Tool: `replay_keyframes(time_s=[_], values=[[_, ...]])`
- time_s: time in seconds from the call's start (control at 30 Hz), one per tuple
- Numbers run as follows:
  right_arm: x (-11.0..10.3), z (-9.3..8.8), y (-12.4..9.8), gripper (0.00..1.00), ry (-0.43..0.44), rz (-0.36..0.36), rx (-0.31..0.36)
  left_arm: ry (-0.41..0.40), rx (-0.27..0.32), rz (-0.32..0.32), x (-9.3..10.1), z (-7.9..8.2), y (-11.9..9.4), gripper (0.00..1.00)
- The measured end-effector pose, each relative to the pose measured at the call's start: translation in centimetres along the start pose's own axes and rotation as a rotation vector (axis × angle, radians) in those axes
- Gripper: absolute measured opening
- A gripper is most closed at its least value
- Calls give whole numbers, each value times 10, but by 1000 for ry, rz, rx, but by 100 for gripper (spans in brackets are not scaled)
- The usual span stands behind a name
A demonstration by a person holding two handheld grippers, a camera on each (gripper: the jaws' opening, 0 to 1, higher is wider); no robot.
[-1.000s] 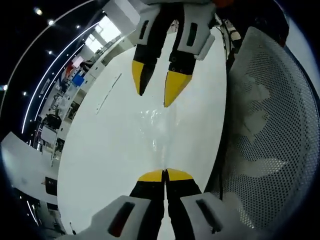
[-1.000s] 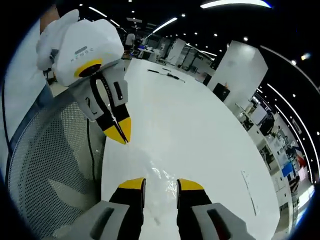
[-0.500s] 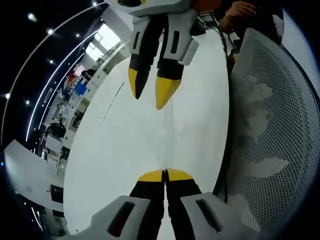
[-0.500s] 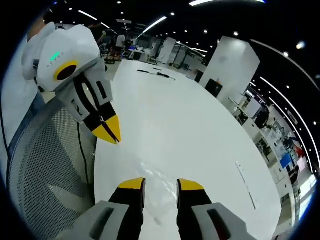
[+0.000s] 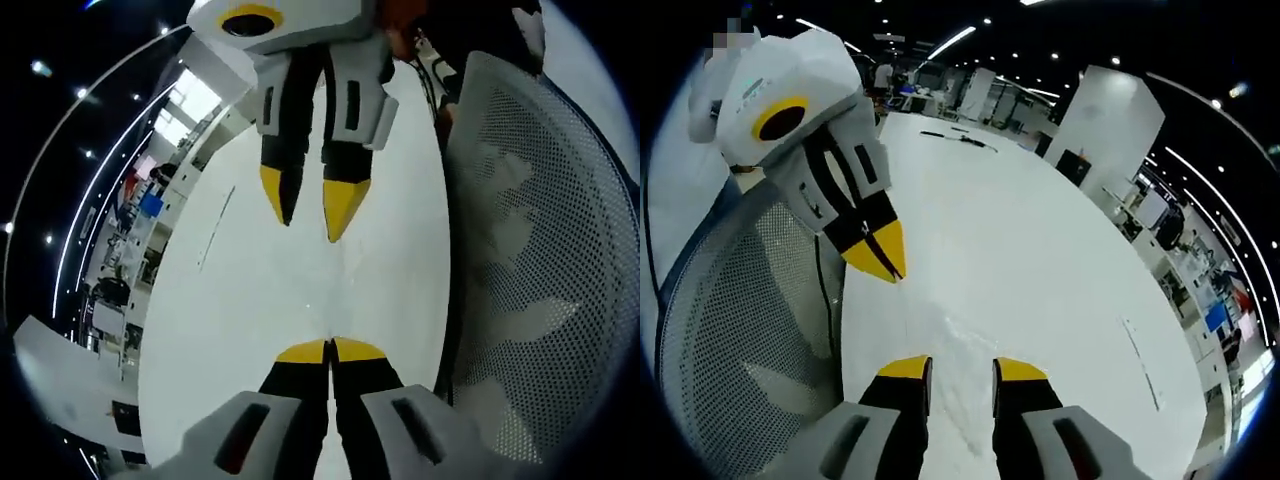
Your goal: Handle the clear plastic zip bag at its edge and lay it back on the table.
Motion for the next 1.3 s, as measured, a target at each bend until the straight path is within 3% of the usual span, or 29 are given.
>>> replay_keyframes(time_s=[0.23,0.43,0.67,0.9,1.0,1.1,1.2,1.3], values=[[-8,-6,12,18,-10,44,-32,40,14,-1,3,2,-2,0],[-19,-10,21,0,8,74,-56,20,21,3,3,0,-3,0],[-21,-9,25,0,51,74,-65,23,30,18,4,-4,-2,0],[-8,-5,25,0,100,42,-56,27,42,32,2,-2,-3,0],[4,0,26,0,96,21,-56,44,29,59,-8,-3,2,0],[26,9,25,0,85,-24,-50,33,22,117,-33,0,6,0],[55,19,24,0,69,-77,-39,28,32,184,-64,7,7,0],[99,37,18,0,38,-174,-2,33,44,283,-103,18,4,0]])
Point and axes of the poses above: the point that each gripper's makers call its tool centre point, and the gripper's own axes: y roughly forward along the fingers, x roughly to its right, z roughly out of its top, the point moved 7 cm from there along -y, roughly backward along the fingers, and after that the axes turned 3 degrees about -y, right-handed, at the moved point
